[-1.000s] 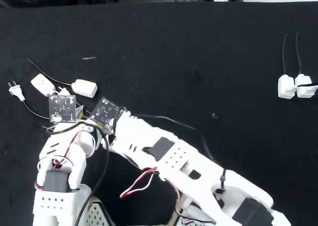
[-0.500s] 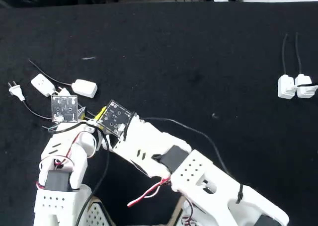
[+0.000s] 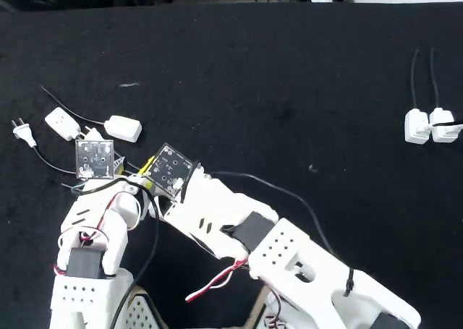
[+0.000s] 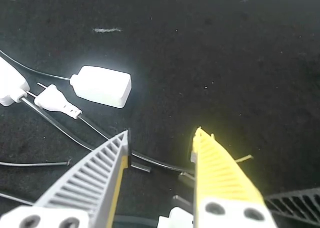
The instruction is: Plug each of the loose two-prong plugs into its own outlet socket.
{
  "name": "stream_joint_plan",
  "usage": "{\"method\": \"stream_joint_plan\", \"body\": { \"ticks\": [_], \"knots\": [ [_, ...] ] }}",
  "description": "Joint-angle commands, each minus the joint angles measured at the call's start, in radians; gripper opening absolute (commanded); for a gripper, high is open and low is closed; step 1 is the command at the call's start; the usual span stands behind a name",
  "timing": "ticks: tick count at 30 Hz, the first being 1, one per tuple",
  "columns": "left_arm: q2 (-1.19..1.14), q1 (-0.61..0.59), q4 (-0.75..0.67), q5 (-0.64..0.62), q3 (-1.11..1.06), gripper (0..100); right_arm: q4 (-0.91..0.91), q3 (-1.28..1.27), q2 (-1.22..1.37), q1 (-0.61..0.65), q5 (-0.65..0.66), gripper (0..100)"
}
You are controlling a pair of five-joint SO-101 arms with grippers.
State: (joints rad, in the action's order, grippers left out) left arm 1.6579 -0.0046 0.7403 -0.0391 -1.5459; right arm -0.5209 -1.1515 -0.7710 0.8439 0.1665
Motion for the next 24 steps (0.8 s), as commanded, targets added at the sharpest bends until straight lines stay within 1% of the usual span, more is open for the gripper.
{"method": "stream_joint_plan", "body": {
  "ticks": [1, 5, 10, 15, 20, 24],
  "knots": [
    [0.002, 0.005, -0.014, 0.012, 0.007, 21, 0.031, 0.012, -0.056, 0.005, -0.008, 1.1],
    [0.002, 0.005, -0.014, 0.012, 0.007, 21, 0.026, 0.012, -0.056, 0.002, -0.008, 1.1],
    [0.002, 0.005, -0.009, 0.012, 0.005, 21, 0.025, 0.015, -0.056, -0.046, -0.011, 1.1],
    [0.002, 0.005, -0.006, 0.012, 0.005, 21, 0.025, 0.015, -0.058, -0.044, -0.011, 1.1],
    [0.002, 0.005, -0.014, 0.074, -0.013, 21, 0.021, 0.015, -0.058, -0.044, -0.012, 1.1],
    [0.002, 0.005, -0.014, 0.074, -0.015, 21, 0.006, 0.008, -0.097, -0.044, -0.012, 1.1]
  ]
}}
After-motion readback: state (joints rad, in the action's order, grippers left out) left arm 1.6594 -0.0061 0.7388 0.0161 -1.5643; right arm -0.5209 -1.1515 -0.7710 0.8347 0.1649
